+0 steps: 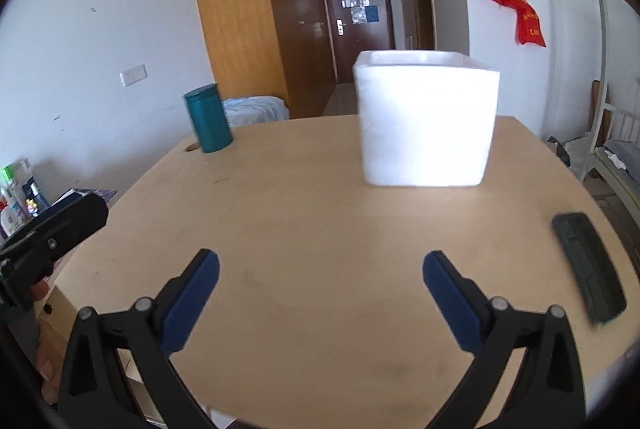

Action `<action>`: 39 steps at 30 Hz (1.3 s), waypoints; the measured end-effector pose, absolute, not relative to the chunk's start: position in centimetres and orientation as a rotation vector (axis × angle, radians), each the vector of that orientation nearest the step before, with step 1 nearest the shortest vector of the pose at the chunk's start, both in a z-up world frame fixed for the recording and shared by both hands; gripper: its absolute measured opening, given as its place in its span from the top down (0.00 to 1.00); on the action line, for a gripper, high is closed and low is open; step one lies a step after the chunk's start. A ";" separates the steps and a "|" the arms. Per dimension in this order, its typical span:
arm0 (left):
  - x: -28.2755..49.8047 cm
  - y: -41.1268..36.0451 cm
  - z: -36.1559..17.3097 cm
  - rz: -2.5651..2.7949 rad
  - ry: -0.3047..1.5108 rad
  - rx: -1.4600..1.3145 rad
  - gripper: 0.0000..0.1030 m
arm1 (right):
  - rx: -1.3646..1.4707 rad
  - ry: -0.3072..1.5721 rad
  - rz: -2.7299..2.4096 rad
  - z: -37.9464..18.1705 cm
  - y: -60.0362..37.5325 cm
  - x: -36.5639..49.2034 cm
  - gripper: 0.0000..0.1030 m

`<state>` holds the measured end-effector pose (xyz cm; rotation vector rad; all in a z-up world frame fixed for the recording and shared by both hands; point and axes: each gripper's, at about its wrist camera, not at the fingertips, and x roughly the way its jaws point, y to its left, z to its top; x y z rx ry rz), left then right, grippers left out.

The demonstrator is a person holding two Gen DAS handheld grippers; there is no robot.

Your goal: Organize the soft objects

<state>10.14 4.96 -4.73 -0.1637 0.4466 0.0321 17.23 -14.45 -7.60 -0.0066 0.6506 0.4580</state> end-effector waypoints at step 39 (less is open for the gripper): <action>-2.3 2.7 0.3 0.268 0.046 0.006 0.00 | 0.006 0.146 0.385 -0.4 -16.5 5.3 0.00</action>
